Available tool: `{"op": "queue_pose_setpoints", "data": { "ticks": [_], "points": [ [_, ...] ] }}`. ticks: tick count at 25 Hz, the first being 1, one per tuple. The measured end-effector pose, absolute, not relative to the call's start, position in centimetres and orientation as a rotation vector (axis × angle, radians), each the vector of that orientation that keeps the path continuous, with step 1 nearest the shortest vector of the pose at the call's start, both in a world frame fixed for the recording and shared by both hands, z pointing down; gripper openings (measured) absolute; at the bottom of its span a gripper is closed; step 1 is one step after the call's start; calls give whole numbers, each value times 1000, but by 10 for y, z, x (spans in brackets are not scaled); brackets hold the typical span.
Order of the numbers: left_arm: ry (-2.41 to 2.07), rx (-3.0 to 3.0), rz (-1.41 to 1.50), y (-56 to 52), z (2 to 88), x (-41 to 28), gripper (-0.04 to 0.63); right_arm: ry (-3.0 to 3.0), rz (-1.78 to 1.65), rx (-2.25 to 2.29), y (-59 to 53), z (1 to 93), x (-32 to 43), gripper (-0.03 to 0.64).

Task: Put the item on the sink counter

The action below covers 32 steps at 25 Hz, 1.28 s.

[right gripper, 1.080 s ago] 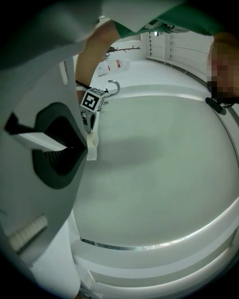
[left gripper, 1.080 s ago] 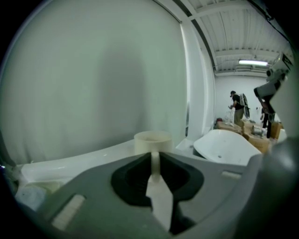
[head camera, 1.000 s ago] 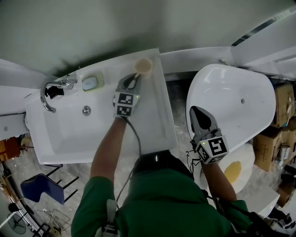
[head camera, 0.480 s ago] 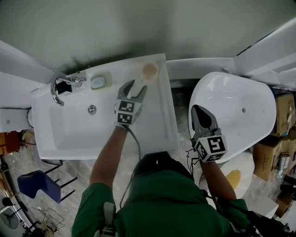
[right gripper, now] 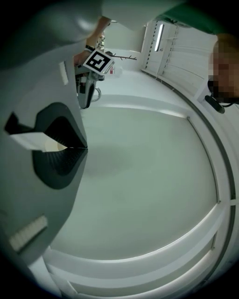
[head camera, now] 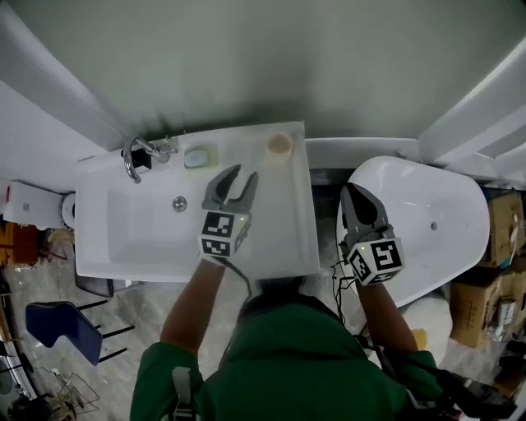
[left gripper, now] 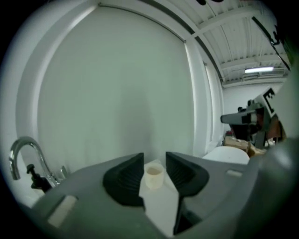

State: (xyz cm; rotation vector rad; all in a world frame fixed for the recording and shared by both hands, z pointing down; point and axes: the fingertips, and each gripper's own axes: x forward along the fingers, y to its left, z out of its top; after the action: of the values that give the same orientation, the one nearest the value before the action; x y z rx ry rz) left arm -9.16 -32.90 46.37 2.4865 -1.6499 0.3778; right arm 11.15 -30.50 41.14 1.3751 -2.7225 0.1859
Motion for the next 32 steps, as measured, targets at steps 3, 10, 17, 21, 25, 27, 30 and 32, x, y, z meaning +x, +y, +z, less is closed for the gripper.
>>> {"op": "queue_pose_setpoints", "data": {
  "ticks": [3,10,17,21,25,27,30,32],
  "points": [
    [-1701,2498,295,-310,424,-93,97,-2712,189,1377,-304,397,107,-3],
    [-1729,2549,174,-276,360,-89,-2,-2802,84,1408,-299,342,99,-3],
    [-1790,2586,97,-262,322,-94,-2,-2835,-70,1391,-292,302,91,-3],
    [-1843,2595,123,-258,316,-102,-2,-2821,-99,1363,-289,303,86,-3],
    [-1833,2561,116,-259,323,-107,-2,-2814,-81,1354,-290,308,83,-3],
    [-1825,2551,116,-261,326,-109,-2,-2811,-77,1354,-291,308,81,-3],
    [-1815,2551,120,-263,329,-109,-2,-2808,-72,1352,-292,310,79,-3],
    [-1812,2551,125,-264,330,-108,-2,-2806,-62,1348,-292,312,79,-3]
  ]
}}
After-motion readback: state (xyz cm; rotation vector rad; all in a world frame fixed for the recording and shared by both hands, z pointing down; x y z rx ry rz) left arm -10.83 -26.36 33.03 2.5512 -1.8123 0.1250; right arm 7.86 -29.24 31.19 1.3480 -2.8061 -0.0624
